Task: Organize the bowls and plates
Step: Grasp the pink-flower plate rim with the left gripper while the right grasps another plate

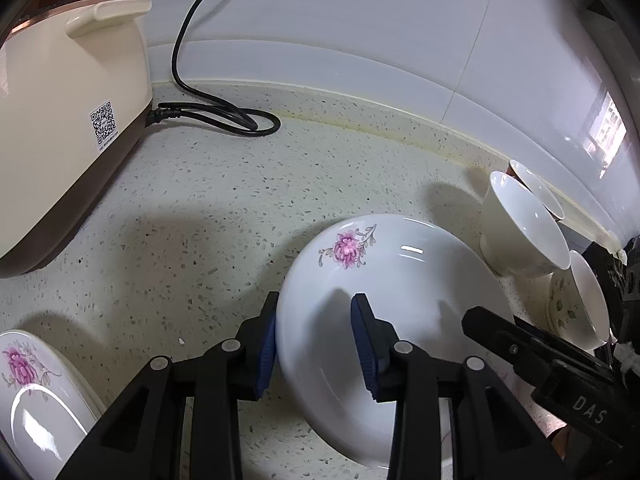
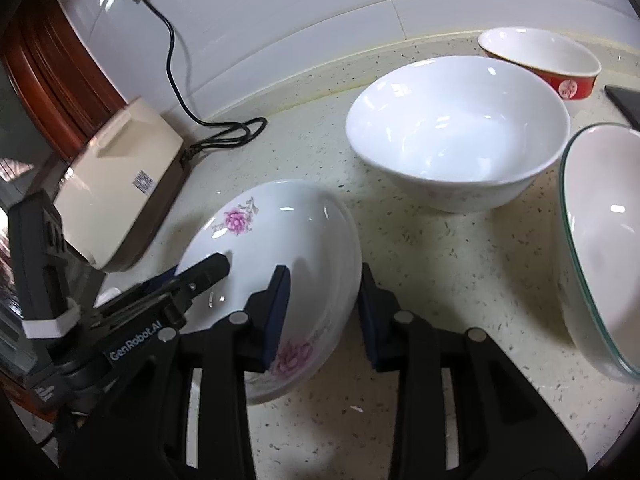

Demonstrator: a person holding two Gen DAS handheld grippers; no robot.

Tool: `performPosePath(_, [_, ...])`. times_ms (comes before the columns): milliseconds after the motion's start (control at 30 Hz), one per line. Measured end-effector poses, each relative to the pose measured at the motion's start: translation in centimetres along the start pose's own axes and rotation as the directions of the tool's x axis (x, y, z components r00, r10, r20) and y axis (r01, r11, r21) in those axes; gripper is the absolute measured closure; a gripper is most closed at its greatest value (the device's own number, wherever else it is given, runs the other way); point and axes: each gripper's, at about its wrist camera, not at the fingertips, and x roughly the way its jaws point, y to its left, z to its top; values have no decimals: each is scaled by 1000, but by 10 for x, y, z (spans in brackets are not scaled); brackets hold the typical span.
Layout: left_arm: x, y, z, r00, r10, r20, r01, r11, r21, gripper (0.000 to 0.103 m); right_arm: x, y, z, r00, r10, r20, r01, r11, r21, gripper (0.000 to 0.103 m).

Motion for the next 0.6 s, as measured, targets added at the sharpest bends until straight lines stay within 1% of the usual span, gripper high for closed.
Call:
performPosePath(33, [0,0,0,1000,0,1,0,1000,-3,67,0,2,-1,999,-33,1,33,999,-11,79])
performPosePath(100, [-1,1,-1,1000,-1,3,1,1000,-8,68,-2,3,-3,999,-45,4,45,999,-21,81])
performPosePath(167, [-2,3,-1,1000,5,6,-5,1000,-12,73,-4,-1,-4,999,-41,5,42,999,-9,84])
performPosePath(233, [-2,6,-1,1000,-9,8,10,1000,-26,76,-7,-4,-5,999,-28,16,28,1000,2,85])
performPosePath(300, [-3,7,-1,1000,-21,10,22,999,-31,76,-12,-4,-6,999,-18,39,18,1000,-4,86])
performPosePath(600, [-17,4,-3,998,-18,66,20,1000,-23,76,-19,-3,-8,998,1,64,0,1000,-16,86])
